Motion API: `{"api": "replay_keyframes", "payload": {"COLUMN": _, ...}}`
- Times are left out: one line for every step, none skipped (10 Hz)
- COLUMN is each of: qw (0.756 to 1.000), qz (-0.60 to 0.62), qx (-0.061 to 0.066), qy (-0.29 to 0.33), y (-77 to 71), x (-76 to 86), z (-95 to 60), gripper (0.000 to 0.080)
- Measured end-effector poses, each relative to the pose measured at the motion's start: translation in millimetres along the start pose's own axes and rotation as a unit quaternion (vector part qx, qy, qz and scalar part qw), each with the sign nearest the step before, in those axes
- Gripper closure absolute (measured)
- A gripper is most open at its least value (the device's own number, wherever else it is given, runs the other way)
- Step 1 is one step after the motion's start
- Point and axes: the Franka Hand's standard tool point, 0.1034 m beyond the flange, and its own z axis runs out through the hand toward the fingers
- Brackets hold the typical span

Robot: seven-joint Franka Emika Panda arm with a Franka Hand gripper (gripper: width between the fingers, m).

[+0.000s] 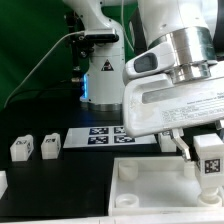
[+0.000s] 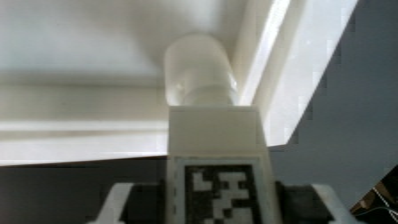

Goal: Assemble one leg

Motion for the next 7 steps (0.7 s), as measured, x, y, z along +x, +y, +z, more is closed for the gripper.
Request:
{"api": "replay_keyframes", "payload": {"qw": 1.0, "qz": 0.001, "qx": 0.0, "qy": -0.003, "y": 1.0, "x": -3.0, "z": 4.1, "gripper": 0.0508}}
{"api": "replay_keyframes", "payload": {"qw": 1.0, "qz": 0.001, "qx": 0.0, "qy": -0.006, "y": 1.3, "x": -6.3, "z": 7.0, "gripper": 0.0508}}
{"api": "replay_keyframes", "payload": {"qw": 1.0, "qz": 0.001, "qx": 0.0, "qy": -0.008, "y": 0.4, "x": -8.7, "z": 8.8, "gripper": 0.0508}}
{"api": "replay_keyframes", "payload": {"qw": 1.0, "qz": 0.0, "qx": 0.0, "qy": -0.007, "y": -1.3, "x": -10.5, "z": 10.6, "gripper": 0.0508}}
{"api": "replay_keyframes", "payload": {"qw": 1.0, "qz": -0.001, "qx": 0.002, "qy": -0.004, "y": -6.4, "x": -12.5, "z": 12.7, "gripper": 0.0508}}
{"api": "replay_keyframes", "payload": {"qw": 1.0, "qz": 0.013, "qx": -0.004, "qy": 0.005, "y": -8.7, "x": -13.8, "z": 12.6, "gripper": 0.0508}}
{"api": "replay_keyframes", "payload": {"qw": 1.0, "qz": 0.021, "qx": -0.013, "qy": 0.013, "y": -9.3, "x": -14.3, "z": 12.3, "gripper": 0.0508}}
